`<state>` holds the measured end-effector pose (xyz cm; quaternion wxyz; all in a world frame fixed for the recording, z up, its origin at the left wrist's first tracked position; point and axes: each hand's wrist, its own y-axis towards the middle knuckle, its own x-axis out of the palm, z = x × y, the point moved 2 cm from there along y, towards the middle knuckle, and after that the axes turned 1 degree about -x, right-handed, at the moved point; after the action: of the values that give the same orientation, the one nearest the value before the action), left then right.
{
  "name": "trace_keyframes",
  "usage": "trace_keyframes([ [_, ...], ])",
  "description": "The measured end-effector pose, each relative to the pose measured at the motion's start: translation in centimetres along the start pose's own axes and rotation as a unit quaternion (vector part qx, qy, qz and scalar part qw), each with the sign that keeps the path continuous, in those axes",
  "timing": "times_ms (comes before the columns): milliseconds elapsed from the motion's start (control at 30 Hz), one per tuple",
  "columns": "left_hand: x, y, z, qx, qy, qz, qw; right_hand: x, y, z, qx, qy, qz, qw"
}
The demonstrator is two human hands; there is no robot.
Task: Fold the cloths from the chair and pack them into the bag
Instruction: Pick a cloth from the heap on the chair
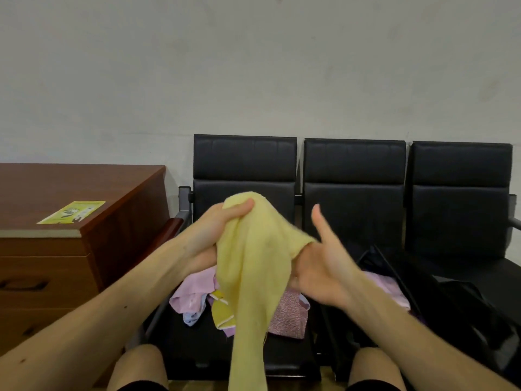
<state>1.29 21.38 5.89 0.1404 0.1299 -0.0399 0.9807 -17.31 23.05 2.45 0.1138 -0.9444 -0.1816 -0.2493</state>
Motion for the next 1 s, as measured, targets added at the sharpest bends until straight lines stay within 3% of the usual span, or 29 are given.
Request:
trace_keyframes([
  [100, 0.3, 0.1, 0.5, -0.001, 0.02, 0.022, 1.0, 0.1, -0.2, 2.0, -0.005, 0.007, -0.035, 0.999],
  [300, -0.2, -0.3, 0.6, -0.029, 0.063, 0.027, 0.997, 0.3, -0.1, 1.8, -0.018, 0.019, 0.014, 1.0],
  [433, -1.4, -0.3, 0.9, -0.051, 0.112, 0.027, 0.992, -0.1, 0.2, -1.6, -0.101, -0.058, 0.078, 0.99],
  [500, -1.9, -0.3, 0.8, -0.065, 0.134, 0.032, 0.988, 0.0, 0.1, -3.3, -0.144, -0.185, 0.133, 0.963],
  [567, -2.0, -0.1, 0.8, -0.074, 0.153, 0.045, 0.984, 0.1, 0.1, -4.2, -0.185, -0.333, 0.193, 0.904],
  [633, -1.9, 0.1, 0.9, -0.077, 0.165, 0.069, 0.981, 0.2, 0.1, -4.9, -0.22, -0.38, 0.225, 0.87],
  [867, -1.8, 1.5, 2.1, -0.006, 0.116, 0.105, 0.988, 0.0, 0.1, -7.6, -0.252, -0.384, 0.169, 0.872],
  [1000, -2.0, 2.2, 3.2, 0.08, 0.239, 0.119, 0.96, -0.4, 0.2, -8.7, -0.221, -0.379, 0.113, 0.891],
])
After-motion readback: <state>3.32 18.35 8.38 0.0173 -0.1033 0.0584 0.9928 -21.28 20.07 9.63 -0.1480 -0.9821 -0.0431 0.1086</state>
